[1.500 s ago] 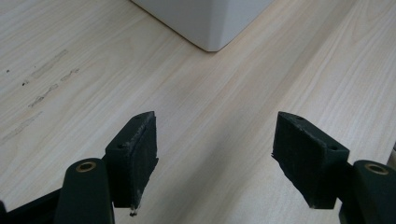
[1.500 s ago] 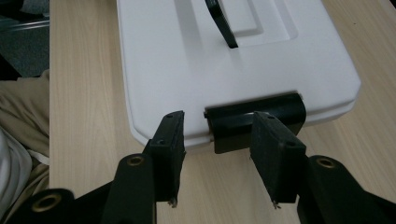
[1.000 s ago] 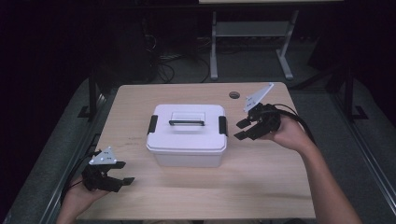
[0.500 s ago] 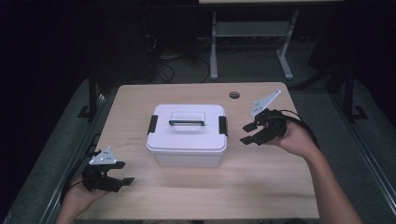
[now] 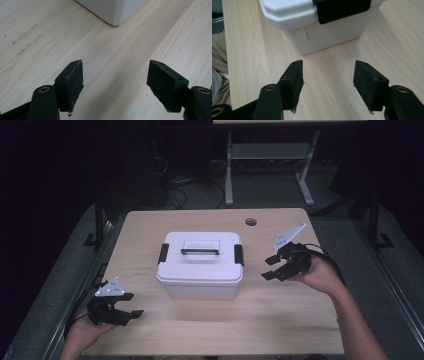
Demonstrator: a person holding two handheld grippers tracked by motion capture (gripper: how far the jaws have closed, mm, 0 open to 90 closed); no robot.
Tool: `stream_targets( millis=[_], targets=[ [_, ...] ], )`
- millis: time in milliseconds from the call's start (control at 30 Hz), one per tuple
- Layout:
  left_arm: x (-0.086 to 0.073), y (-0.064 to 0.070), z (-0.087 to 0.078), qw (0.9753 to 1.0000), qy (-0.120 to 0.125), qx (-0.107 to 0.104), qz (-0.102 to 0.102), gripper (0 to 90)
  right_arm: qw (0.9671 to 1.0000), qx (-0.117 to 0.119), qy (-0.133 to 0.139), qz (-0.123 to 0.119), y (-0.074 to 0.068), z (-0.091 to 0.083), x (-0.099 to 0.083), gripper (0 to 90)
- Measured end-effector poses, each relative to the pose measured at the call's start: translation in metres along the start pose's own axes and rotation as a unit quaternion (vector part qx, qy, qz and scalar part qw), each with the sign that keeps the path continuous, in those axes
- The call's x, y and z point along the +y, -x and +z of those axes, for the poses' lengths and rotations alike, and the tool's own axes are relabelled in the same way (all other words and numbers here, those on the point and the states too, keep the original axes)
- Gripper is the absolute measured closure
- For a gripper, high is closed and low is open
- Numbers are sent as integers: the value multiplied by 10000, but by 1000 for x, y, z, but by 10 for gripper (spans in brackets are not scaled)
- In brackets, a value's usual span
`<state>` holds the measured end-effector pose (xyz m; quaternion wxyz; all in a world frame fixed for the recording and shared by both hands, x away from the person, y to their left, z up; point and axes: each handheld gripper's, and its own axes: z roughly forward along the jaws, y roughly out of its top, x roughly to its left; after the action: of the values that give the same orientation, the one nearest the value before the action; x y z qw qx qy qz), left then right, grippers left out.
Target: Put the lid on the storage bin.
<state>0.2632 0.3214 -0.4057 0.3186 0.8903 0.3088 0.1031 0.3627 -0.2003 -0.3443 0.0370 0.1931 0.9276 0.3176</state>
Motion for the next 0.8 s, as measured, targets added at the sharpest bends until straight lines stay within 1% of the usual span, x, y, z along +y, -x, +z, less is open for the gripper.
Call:
stream_targets(
  millis=[300,333,400,500,800],
  targets=[
    [0,0,-1,10000,4,11,9,284,10000,15,38,83,-1,5,-15,391],
    [0,0,-1,10000,5,10,8,284,9999,25,37,142,-2,6,-17,391],
    [0,0,-1,10000,-10,9,12,284,9999,33,36,130,-1,7,-20,390],
    [0,0,0,10000,-1,7,3,284,9997,55,43,219,-1,7,-26,391],
    [0,0,-1,10000,-1,15,-5,284,9994,47,69,346,-1,7,-39,391]
  ],
)
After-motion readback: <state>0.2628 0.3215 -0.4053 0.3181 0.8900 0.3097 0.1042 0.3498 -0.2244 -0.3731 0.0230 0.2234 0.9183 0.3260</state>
